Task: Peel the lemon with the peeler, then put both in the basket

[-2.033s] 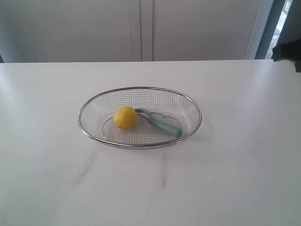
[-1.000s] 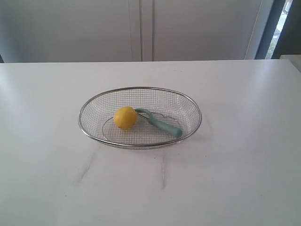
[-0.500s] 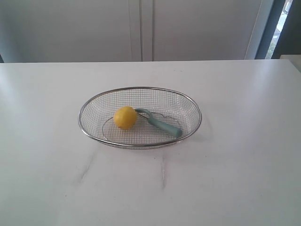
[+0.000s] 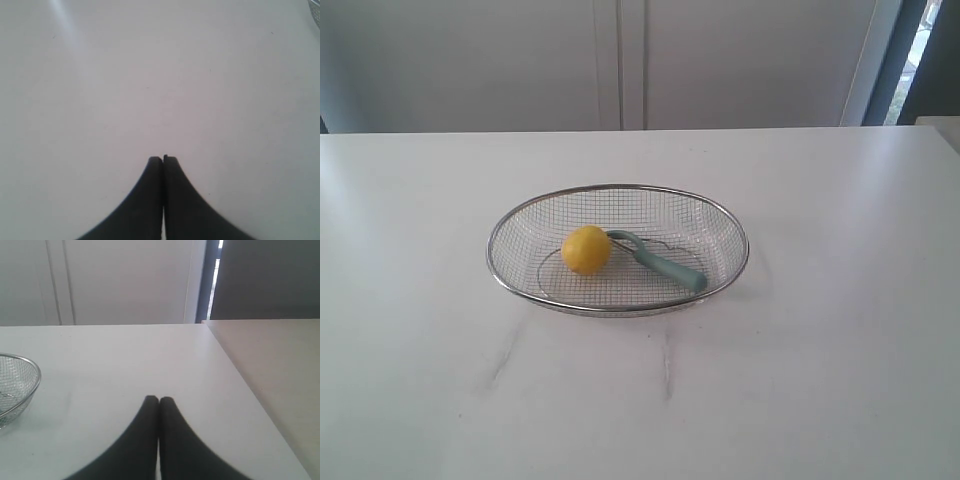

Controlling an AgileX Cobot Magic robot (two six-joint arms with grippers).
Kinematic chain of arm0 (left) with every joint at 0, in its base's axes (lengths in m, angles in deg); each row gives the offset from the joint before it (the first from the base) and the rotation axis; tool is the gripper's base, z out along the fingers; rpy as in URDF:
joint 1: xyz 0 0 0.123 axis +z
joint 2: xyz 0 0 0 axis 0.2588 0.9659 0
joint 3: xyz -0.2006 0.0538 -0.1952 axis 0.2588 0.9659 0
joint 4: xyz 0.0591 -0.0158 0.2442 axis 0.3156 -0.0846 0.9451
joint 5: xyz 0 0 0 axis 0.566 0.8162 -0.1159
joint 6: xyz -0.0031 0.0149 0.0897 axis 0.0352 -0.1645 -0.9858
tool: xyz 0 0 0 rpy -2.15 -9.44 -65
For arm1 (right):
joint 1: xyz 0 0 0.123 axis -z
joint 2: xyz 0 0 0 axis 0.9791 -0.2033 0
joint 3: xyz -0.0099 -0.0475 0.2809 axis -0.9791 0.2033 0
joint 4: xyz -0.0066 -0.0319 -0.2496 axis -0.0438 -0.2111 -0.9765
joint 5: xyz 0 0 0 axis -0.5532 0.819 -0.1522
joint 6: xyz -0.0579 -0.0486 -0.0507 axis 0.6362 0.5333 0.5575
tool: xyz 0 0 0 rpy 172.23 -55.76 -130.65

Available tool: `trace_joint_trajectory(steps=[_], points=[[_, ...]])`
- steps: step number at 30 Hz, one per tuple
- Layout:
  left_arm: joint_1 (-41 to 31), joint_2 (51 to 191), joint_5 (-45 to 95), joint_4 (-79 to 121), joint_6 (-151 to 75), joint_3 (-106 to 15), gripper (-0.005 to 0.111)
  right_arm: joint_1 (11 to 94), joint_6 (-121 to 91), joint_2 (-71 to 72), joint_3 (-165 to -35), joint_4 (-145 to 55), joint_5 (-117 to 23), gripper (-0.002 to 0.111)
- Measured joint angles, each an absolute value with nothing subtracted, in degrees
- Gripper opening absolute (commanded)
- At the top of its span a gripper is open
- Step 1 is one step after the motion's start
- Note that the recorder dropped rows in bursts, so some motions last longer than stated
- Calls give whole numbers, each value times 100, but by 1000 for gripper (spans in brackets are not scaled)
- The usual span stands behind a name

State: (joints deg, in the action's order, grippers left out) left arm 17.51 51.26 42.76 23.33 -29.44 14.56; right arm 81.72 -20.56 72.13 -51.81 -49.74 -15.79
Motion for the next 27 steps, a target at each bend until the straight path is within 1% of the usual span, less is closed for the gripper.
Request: trace_joint_trajectory(steps=[20,24,27], points=[[1751,5126,4276,2333,-2954,1456,0,8193,-2023,7213,-5181,-4974,-1590,0],[1751,5126,4276,2333,-2954,1456,0,8193,-1930,7213,-4723,-4974,-2216,0],[1751,5126,4276,2333,-2954,1456,0,8193,-1930,7213,-4337,-4974,-2384,0]])
